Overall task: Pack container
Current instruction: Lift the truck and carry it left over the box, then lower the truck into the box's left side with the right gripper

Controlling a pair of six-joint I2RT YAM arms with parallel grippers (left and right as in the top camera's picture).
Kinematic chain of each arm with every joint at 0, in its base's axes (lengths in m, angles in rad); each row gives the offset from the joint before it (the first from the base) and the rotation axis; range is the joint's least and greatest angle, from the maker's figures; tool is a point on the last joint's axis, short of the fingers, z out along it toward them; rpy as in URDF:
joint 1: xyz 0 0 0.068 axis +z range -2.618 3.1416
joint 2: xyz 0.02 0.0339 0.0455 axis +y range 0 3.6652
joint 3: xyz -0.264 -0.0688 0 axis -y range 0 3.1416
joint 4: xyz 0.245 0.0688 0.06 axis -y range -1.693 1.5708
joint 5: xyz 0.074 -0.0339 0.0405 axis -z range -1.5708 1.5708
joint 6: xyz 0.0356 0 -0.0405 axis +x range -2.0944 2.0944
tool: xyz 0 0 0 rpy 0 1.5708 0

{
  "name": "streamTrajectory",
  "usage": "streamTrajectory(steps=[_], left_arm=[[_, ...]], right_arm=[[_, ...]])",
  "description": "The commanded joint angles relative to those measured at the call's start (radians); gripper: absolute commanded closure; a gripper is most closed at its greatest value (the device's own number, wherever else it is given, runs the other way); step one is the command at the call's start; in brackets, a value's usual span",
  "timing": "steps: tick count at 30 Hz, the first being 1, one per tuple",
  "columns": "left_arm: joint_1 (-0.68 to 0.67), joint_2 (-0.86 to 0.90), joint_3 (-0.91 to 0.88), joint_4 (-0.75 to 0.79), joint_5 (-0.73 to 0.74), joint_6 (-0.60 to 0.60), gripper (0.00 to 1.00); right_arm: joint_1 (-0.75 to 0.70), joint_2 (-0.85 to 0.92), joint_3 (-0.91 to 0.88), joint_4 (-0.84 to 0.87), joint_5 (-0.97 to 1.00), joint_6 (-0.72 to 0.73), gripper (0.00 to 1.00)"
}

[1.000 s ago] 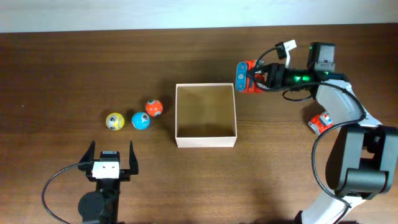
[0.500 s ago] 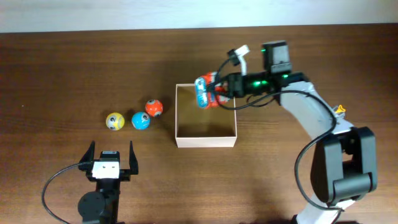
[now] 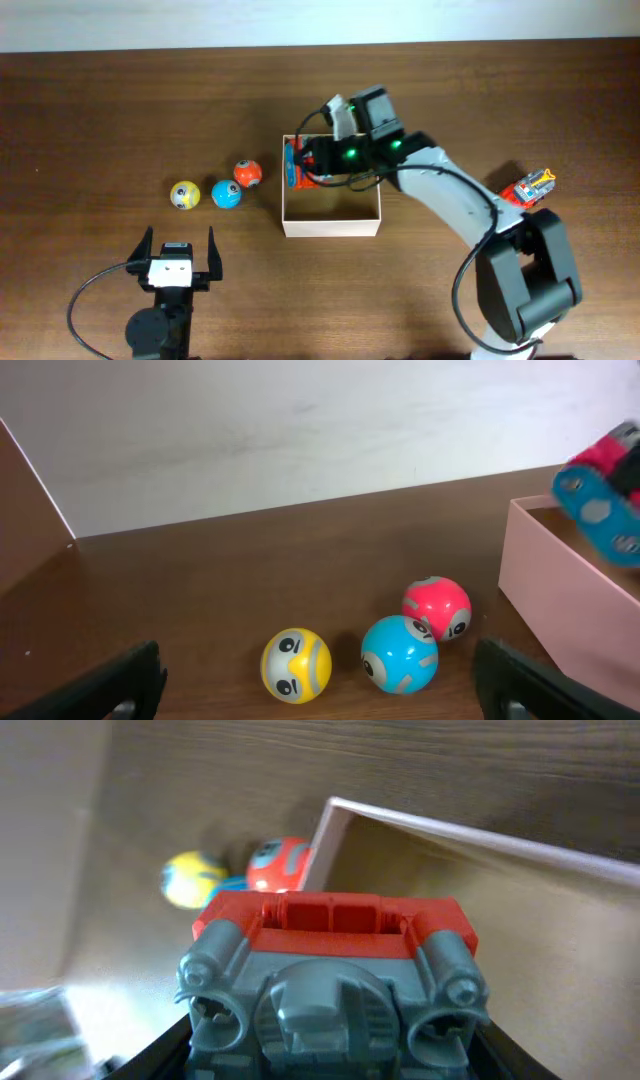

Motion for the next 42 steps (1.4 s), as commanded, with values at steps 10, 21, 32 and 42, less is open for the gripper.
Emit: streamTrajectory(steps=[10, 21, 32, 42], left_arm=[[0.000, -0.010, -0.005, -0.002, 0.011, 0.013, 0.01], [0.000, -0.010, -0.005, -0.002, 0.011, 0.013, 0.01], [0.000, -0.010, -0.005, -0.002, 0.011, 0.013, 0.01], [0.000, -0.010, -0.005, -0.002, 0.011, 0.013, 0.01]], right_arm=[[0.095, -0.037, 0.023, -0.047, 0.408, 0.040, 0.50], [0.092, -0.035, 0.023, -0.038, 0.445, 0.054, 0.50], [0.129, -0.029, 0.023, -0.029, 0.450, 0.116, 0.50], [0.139, -0.028, 0.023, -0.031, 0.453, 0.119, 0.50]])
